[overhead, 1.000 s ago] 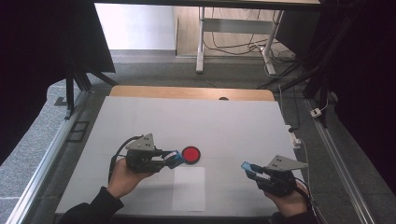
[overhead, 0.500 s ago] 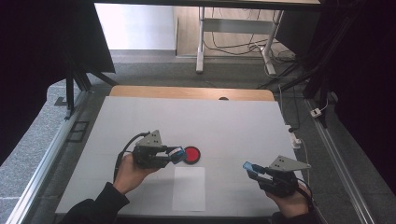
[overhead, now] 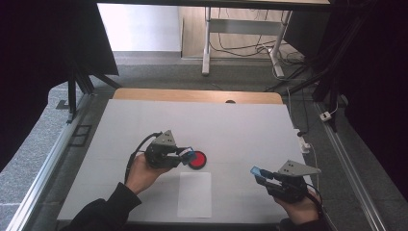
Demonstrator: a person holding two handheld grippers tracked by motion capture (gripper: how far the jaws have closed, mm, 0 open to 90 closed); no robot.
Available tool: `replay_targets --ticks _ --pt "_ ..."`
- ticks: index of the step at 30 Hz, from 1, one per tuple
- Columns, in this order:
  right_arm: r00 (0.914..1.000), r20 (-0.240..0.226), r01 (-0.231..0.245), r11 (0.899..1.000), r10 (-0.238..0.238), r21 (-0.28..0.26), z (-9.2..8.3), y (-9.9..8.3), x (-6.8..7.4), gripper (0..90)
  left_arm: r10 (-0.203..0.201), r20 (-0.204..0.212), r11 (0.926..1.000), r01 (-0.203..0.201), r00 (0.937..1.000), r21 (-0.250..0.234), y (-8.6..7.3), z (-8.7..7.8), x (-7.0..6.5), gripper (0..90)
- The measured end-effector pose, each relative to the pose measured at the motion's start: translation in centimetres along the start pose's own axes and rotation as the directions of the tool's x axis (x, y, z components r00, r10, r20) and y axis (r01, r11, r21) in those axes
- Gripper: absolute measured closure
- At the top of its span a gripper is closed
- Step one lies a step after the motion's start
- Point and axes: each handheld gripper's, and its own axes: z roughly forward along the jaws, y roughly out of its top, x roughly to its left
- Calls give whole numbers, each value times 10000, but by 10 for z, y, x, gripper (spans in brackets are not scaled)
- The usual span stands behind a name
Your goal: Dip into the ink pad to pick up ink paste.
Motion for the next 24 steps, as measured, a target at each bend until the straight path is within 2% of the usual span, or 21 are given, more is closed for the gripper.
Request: replay_targets --ticks 9,24 --pt "10000 -8 -4 10000 4 -5 0 0 -1 691 -249 -386 9992 261 9989 310 6 14 5 695" --pt "10000 4 -11 10000 11 -14 0 0 0 691 -610 -490 9963 639 9969 581 7 37 19 695"
